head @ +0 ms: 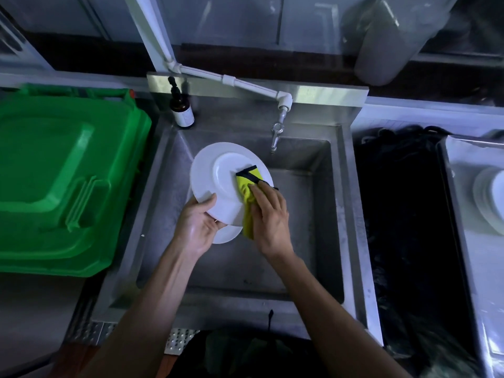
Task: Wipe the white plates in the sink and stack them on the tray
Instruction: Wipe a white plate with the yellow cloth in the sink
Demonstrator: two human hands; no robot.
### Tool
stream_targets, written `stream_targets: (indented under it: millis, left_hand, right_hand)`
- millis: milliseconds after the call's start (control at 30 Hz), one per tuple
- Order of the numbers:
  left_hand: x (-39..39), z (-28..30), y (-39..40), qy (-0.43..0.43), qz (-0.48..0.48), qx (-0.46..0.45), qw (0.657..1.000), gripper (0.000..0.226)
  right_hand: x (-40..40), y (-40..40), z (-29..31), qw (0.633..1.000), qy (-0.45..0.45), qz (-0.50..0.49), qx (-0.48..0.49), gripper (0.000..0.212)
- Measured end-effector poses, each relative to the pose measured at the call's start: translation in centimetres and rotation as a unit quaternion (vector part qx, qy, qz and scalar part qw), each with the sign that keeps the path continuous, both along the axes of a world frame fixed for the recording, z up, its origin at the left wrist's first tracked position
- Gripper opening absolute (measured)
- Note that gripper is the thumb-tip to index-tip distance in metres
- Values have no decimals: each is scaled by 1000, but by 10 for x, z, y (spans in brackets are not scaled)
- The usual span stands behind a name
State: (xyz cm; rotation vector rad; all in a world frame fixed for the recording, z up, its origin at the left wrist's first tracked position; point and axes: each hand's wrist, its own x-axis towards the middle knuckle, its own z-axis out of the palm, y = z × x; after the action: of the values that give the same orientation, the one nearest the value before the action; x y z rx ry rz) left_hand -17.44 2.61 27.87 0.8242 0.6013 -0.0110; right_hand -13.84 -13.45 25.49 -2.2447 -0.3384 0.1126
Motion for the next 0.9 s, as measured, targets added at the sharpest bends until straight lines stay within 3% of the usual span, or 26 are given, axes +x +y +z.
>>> stream_targets:
  millis: [267,600,900]
  left_hand:
    - [4,0,38,-6,-109,15,994,48]
    - [7,-4,61,5,-221,71,973,57]
    - [5,-18,65,-9,-314,87,945,29]
  right_hand:
    - [21,10,4,996,23,-84,18,45]
    - [31,28,7,989,12,-138,-59,47]
    - [28,48,20,986,-62,-95,-121,43]
